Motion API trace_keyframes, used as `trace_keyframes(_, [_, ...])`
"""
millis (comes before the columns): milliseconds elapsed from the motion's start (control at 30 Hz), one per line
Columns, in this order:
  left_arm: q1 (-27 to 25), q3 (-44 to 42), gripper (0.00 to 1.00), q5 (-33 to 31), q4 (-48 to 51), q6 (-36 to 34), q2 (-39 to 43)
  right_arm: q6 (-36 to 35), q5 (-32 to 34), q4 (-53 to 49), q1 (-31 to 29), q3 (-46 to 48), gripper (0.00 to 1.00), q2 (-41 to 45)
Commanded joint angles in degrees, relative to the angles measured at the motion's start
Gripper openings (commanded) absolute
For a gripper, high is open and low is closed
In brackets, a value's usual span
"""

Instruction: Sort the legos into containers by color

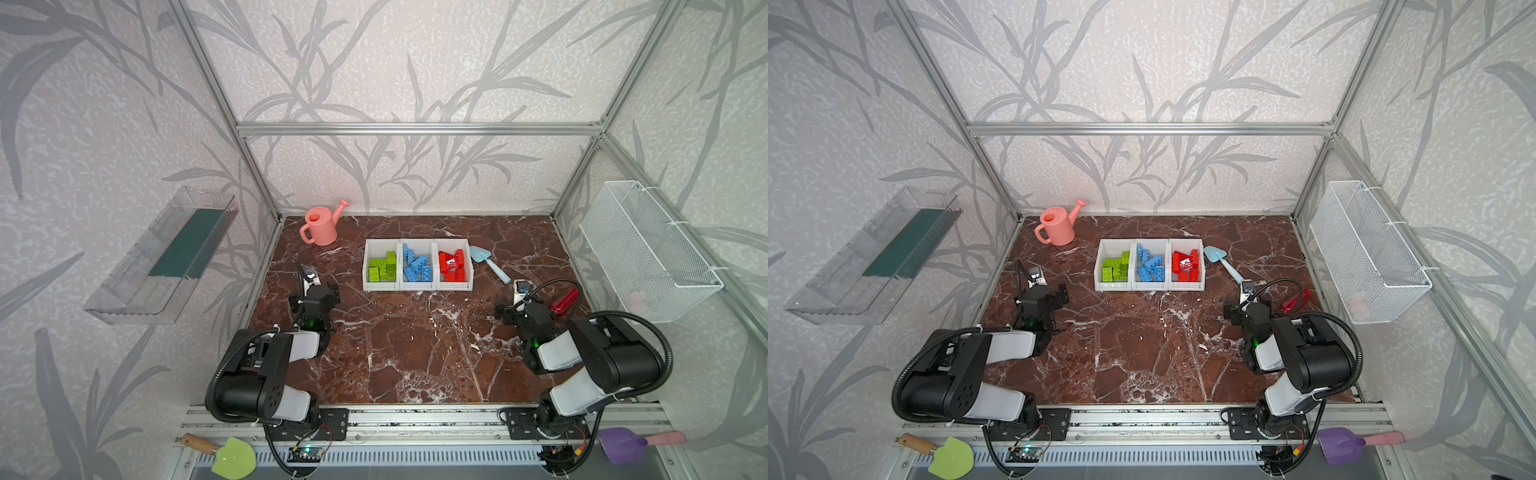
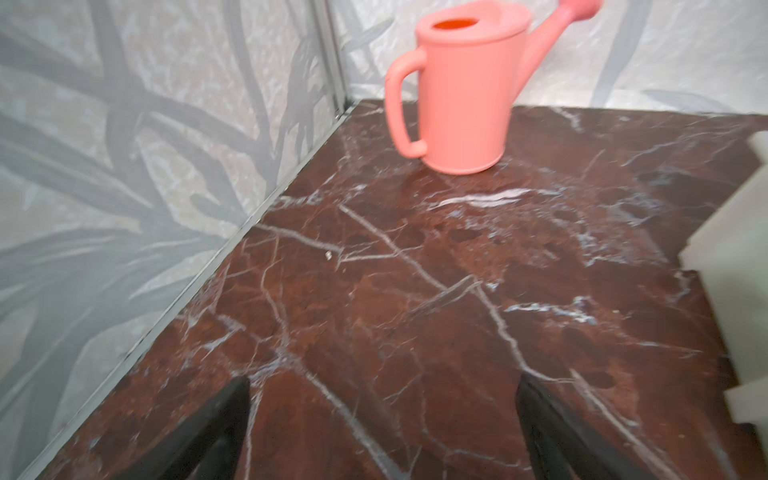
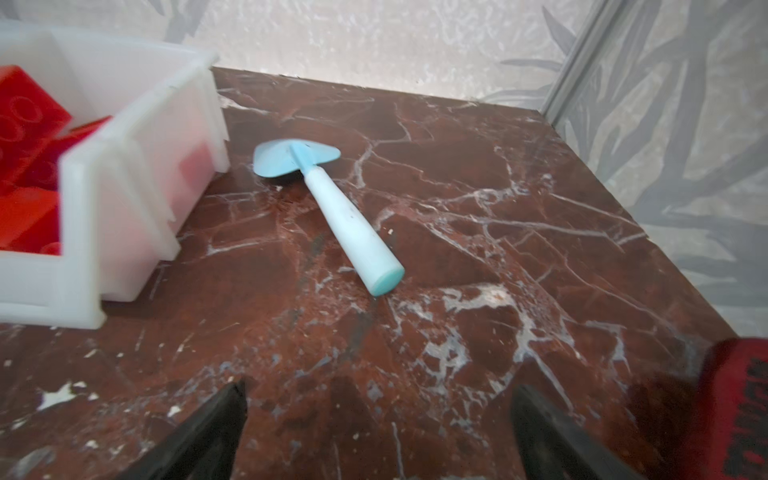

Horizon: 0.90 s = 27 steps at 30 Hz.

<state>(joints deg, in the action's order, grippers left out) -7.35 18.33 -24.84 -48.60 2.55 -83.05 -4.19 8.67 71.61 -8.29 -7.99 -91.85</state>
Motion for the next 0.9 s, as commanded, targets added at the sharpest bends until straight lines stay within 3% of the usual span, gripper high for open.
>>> trace_keyframes(0, [-0.4, -2.8, 0.99, 1.9, -9.2, -4.4, 0.3, -2.5, -4.0, 9.1, -0.5, -0.3, 0.99, 0.0])
trace_keyframes(67, [0.8, -3.1, 0.99, 7.4, -10.4, -5.1, -0.6, -2.1, -3.2, 9.0, -0.5, -1.1, 0.99, -0.9])
trace_keyframes(133, [4.2, -0.2, 0.99, 15.5, -5.0, -4.2, -1.9, -2.2, -3.0, 8.9, -0.5, -2.8, 0.99, -2.3])
trace_keyframes(267, [9.5, 6.0, 0.99, 20.8, 5.4, 0.7, -3.8, -0.5, -4.2, -6.1, 0.8, -8.9, 0.99, 0.4])
trace_keyframes(367, [9.5, 6.2, 0.99, 20.9, 5.7, 0.6, -3.7, 1.2, -5.9, -19.8, 2.8, -14.5, 0.99, 2.4])
trace_keyframes(567, [9.5, 5.9, 0.99, 20.9, 4.6, 0.5, -4.0, 1.4, -6.2, -15.1, 2.8, -13.2, 0.99, 1.0])
trace_keyframes(867, [9.5, 5.8, 0.99, 20.8, 4.6, 0.5, -3.8, 0.5, -7.9, -16.2, 2.8, -13.6, 0.99, 1.3])
